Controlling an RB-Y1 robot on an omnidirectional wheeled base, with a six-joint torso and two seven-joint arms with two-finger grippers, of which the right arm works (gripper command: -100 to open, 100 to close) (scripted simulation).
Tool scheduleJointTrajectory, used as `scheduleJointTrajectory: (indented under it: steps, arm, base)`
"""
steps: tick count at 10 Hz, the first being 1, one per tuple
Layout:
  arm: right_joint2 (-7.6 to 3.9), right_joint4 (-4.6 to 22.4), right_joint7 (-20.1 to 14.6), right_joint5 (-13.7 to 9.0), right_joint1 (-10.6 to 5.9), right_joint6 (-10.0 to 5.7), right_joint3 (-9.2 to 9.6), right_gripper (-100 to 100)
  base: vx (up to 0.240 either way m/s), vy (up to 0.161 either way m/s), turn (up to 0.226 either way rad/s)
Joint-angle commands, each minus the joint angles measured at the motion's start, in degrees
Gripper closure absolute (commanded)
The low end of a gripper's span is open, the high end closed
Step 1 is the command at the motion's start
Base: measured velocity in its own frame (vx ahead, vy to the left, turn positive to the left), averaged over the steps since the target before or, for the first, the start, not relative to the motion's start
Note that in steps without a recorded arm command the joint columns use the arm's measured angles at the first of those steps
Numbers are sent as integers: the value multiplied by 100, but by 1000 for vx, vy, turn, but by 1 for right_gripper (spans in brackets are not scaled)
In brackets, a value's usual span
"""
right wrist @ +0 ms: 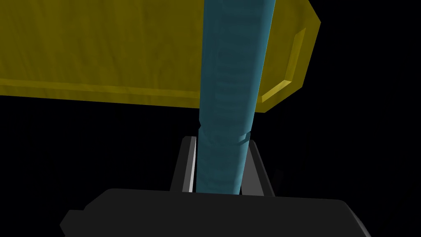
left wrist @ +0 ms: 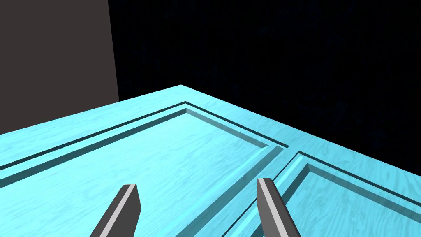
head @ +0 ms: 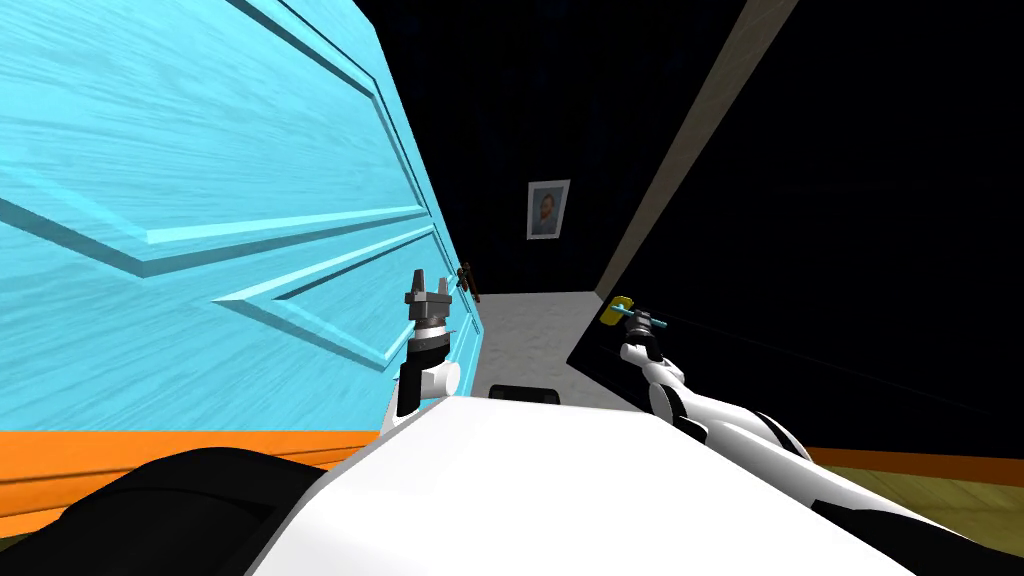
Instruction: Push the door open
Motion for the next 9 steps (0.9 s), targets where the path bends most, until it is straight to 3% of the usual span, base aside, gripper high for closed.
scheduleJointTrajectory:
  steps: [1, 9]
  arm:
    - [13, -136, 32, 8, 40, 59, -40, 100]
    - [77, -216, 67, 82, 50, 97, -128, 100]
  base:
    - [175, -6, -157]
    - [209, 5, -172]
